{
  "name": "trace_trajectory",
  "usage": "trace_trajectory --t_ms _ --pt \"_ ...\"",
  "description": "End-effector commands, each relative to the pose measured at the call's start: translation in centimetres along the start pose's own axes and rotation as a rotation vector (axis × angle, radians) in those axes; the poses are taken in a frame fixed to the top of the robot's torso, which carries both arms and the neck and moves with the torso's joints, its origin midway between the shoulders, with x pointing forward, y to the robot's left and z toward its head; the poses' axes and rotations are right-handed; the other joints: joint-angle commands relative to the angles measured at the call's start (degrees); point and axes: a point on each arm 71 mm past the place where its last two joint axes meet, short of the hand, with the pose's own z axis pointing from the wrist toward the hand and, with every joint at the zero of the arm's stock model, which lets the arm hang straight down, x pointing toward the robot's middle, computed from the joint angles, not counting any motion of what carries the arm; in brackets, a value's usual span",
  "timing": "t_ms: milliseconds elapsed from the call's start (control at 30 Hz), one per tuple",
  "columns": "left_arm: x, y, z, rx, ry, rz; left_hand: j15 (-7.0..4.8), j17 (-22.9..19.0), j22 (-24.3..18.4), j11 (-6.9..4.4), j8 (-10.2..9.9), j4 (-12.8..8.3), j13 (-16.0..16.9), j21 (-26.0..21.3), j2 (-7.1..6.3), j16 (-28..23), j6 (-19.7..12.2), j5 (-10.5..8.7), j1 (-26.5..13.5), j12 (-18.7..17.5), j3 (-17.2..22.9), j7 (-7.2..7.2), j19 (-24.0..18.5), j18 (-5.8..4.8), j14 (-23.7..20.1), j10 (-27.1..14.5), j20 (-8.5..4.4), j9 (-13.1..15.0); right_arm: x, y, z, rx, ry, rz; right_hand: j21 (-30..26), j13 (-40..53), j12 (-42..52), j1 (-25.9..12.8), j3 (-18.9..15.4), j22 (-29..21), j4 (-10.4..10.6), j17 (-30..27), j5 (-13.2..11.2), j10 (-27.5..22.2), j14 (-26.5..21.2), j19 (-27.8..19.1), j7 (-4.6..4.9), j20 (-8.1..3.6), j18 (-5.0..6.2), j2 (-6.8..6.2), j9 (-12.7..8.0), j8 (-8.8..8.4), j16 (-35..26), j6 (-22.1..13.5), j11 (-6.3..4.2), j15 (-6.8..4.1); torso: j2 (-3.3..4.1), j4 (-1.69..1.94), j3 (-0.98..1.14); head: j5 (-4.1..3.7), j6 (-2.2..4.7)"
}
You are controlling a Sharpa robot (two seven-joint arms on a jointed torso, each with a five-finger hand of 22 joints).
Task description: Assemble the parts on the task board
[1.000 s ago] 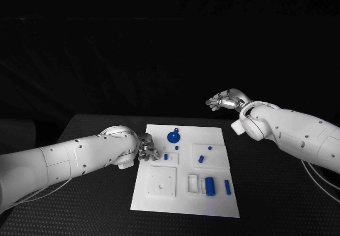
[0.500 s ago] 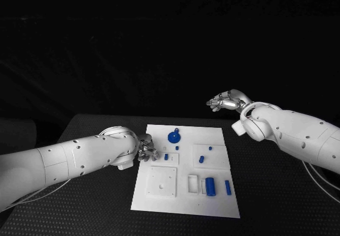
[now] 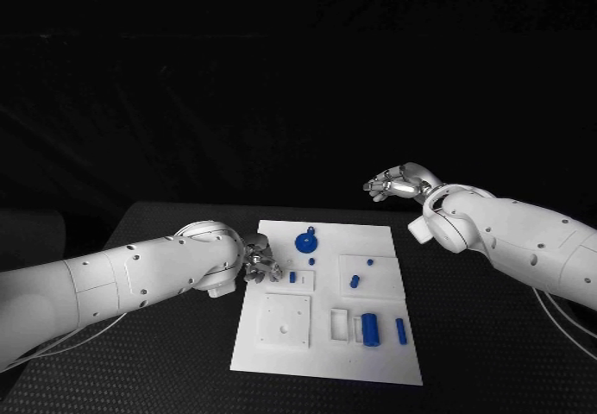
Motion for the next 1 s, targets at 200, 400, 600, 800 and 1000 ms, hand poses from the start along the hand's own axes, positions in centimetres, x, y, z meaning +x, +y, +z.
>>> trace_trajectory --t_ms 200,400,600,800,1000 --pt "0.0 -0.4 -0.2 0.026 0.042 -0.024 -0.13 0.02 1.05 -0.20 0.18 -0.88 -0.19 0.18 0.71 0.16 0.44 -0.17 0.22 -0.03 0.69 -0.04 0.00 0.44 0.33 0.13 -4.07 0.08 0.2 0.0 0.0 -0.004 0.026 0.003 -0.35 -0.08 -0.37 -0.04 -0.31 0.10 -0.22 0.08 0.27 0.22 0.26 0.00 1.02 0.37 0.34 0.60 -0.11 0.26 -0.30 -0.45 0.14 0.24 0.06 -0.02 -0.04 0.08 -0.01" --pt "-0.5 0.1 -0.2 0.000 0.105 0.000 -0.09 0.00 1.08 -0.28 0.26 -1.42 -0.36 0.19 0.83 0.12 0.46 -0.14 0.57 -0.10 0.86 -0.11 -0.08 0.47 0.27 0.11 -4.04 0.11 0.2 0.0 0.0 -0.003 0.026 0.003 -0.38 -0.08 -0.38 -0.03 -0.33 0.12 -0.24 0.08 0.29 0.21 0.24 -0.01 1.02 0.37 0.34 0.62 -0.12 0.26 -0.31 -0.46 0.14 0.24 0.06 -0.03 -0.01 0.19 0.02" --pt "-1.5 0.2 -0.1 -0.028 0.180 0.036 0.06 -0.12 1.10 -0.62 1.01 -2.23 -0.40 0.16 0.76 -0.11 1.17 2.65 0.63 -0.18 0.80 -0.45 -0.25 0.41 0.08 -0.33 -3.89 0.94 0.3 0.1 0.1 -0.004 0.028 0.003 -0.40 -0.08 -0.38 -0.03 -0.34 0.13 -0.26 0.09 0.29 0.20 0.24 -0.02 1.03 0.37 0.35 0.64 -0.13 0.26 -0.32 -0.47 0.15 0.24 0.06 -0.03 0.00 0.32 0.13" --pt "-3.4 -0.6 0.3 -0.071 0.216 0.061 0.28 -0.14 1.11 -0.66 1.40 -2.59 -0.37 0.10 0.97 -0.17 1.31 5.02 -0.06 -0.08 0.54 -0.51 -0.49 0.38 -0.10 -0.52 -3.73 1.66 0.3 0.1 0.1 -0.002 0.027 0.003 -0.42 -0.08 -0.38 -0.02 -0.35 0.15 -0.28 0.09 0.30 0.20 0.24 -0.02 1.03 0.37 0.35 0.65 -0.13 0.26 -0.33 -0.47 0.15 0.25 0.07 -0.06 -0.02 0.33 0.15" --pt "-4.5 -1.8 0.5 -0.076 0.236 0.081 0.43 -0.10 1.14 -0.75 1.77 -3.11 -0.39 0.15 0.76 -0.11 1.69 8.35 -0.82 -0.01 0.47 -0.64 -0.63 0.45 -0.18 -0.58 -3.63 2.39 0.5 0.1 0.2 -0.002 0.029 0.004 -0.44 -0.07 -0.38 -0.01 -0.36 0.17 -0.30 0.10 0.31 0.20 0.24 -0.02 1.02 0.37 0.35 0.66 -0.14 0.27 -0.33 -0.47 0.15 0.25 0.11 -0.13 -0.01 0.38 0.06"
